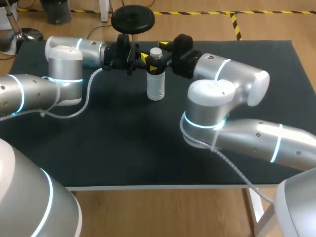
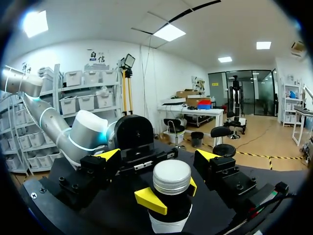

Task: Unscrew the bottle cap

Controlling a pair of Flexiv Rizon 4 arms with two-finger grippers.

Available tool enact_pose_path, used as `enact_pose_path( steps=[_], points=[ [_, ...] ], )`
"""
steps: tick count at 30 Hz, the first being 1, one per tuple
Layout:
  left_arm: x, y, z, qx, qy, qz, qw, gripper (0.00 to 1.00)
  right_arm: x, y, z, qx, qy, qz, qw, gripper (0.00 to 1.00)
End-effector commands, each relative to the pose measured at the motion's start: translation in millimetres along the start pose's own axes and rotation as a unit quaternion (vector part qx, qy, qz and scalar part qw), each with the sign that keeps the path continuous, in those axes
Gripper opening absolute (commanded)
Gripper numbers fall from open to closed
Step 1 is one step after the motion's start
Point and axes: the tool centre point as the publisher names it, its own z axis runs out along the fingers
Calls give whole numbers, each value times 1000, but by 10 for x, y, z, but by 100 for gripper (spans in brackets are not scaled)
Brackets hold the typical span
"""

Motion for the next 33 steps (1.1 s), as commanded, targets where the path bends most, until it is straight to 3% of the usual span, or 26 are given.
enact_pose_path(
  steps=[1, 5, 6, 7, 9, 12, 15, 16, 26, 29, 33],
  points=[
    [17, -12, 3, -1, -2, 0, 1000, 0, 8, -20, 97, -4, -6, 1, 1000, 100],
    [17, -12, 3, -1, -2, 0, 1000, 0, -7, -21, 110, -5, -5, 2, 1000, 100],
    [17, -12, 3, -1, -2, 0, 1000, 0, -24, -24, 115, -5, -5, 4, 1000, 96],
    [17, -12, 3, -1, -2, 0, 1000, 0, -31, -26, 114, -6, -5, 4, 1000, 71],
    [17, -12, 3, -1, -2, 0, 1000, 0, -45, -34, 110, -6, -5, 6, 1000, 47],
    [17, -12, 3, -1, -2, 0, 1000, 0, -61, -42, 109, -7, -5, 8, 1000, 35],
    [17, -12, 3, -1, -2, 0, 1000, 0, -68, -46, 114, -7, -5, 9, 1000, 13],
    [17, -12, 3, -1, -2, 0, 1000, 0, -73, -48, 112, -7, -4, 9, 1000, 1],
    [17, -12, 3, -1, -2, 0, 1000, 0, -124, -79, 94, -9, 18, 4, 1000, 0],
    [17, -12, 3, -1, -2, 0, 1000, 0, -149, -85, 83, -16, 54, 3, 998, 0],
    [17, -12, 3, -1, -2, 0, 1000, 0, -167, -102, 75, -28, 132, -2, 991, 0]
  ],
)
